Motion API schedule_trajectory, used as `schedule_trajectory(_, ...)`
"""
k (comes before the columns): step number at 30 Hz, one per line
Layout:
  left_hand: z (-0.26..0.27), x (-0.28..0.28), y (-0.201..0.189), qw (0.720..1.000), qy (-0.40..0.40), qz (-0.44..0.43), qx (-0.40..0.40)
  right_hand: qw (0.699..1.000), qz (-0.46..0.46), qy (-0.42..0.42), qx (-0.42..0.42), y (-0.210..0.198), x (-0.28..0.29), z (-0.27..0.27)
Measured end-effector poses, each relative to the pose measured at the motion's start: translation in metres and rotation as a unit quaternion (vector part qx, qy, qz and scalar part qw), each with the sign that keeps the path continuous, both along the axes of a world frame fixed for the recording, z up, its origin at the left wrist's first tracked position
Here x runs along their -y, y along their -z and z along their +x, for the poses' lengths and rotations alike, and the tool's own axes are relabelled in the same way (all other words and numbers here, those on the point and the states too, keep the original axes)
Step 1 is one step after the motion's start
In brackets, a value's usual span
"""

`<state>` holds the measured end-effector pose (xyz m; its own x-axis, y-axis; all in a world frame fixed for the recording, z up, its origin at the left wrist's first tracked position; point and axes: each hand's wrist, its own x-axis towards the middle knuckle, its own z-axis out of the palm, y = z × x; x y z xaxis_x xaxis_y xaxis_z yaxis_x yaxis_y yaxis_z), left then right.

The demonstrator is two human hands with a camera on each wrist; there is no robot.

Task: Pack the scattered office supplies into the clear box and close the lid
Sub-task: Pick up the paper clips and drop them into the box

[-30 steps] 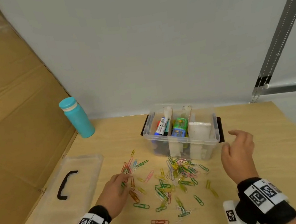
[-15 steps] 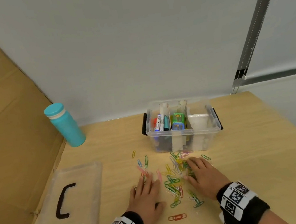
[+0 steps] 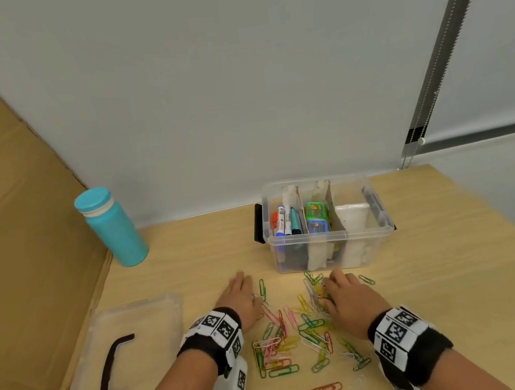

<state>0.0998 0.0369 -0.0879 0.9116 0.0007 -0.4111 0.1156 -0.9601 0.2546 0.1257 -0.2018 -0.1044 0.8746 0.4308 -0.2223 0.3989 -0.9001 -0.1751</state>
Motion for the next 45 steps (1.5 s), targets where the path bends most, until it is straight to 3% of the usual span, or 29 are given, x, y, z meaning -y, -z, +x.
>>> schedule_trajectory(7, -0.044, 0.028, 0.019, 0.994, 0.074, -0.078, 0.031, 1.000, 0.006, -0.026, 0.013, -0.011, 0.007, -0.014)
schedule_trajectory(10, -0.047, 0.035, 0.014, 0.989, 0.050, -0.125, 0.055, 0.997, 0.034, -0.059, 0.023, -0.015, -0.007, 0.004)
schedule_trajectory(14, -0.049, 0.029, 0.005, 0.988, 0.006, -0.121, 0.092, 0.997, 0.007, -0.079, -0.015, -0.005, -0.019, 0.013)
schedule_trajectory(20, -0.078, 0.028, 0.013, 0.993, 0.004, -0.118, 0.029, 0.994, 0.047, -0.098, -0.010, -0.002, 0.018, -0.016)
schedule_trajectory(23, -0.088, 0.047, 0.016, 0.990, 0.018, -0.140, 0.014, 0.992, 0.109, -0.060, 0.004, -0.006, 0.043, -0.016)
schedule_trajectory(25, -0.086, 0.054, 0.014, 0.986, 0.001, -0.165, 0.024, 0.994, 0.103, -0.010, 0.015, -0.007, 0.057, -0.011)
schedule_trajectory(28, -0.085, 0.050, 0.004, 0.989, -0.041, -0.128, 0.056, 0.996, 0.054, 0.053, -0.045, -0.005, 0.068, -0.008)
schedule_trajectory(31, -0.091, 0.041, -0.002, 0.995, -0.072, -0.061, 0.031, 0.994, 0.048, 0.019, -0.095, -0.001, 0.064, -0.020)
schedule_trajectory(33, -0.095, 0.041, 0.002, 0.994, -0.082, -0.074, 0.004, 0.990, 0.082, -0.009, -0.111, -0.002, 0.061, -0.030)
schedule_trajectory(37, -0.094, 0.055, 0.010, 0.991, -0.074, -0.110, 0.007, 0.995, 0.072, -0.011, -0.076, -0.006, 0.072, -0.036)
schedule_trajectory(45, -0.072, 0.075, 0.007, 0.995, -0.050, -0.072, 0.038, 0.995, 0.065, -0.070, -0.033, -0.004, 0.037, -0.033)
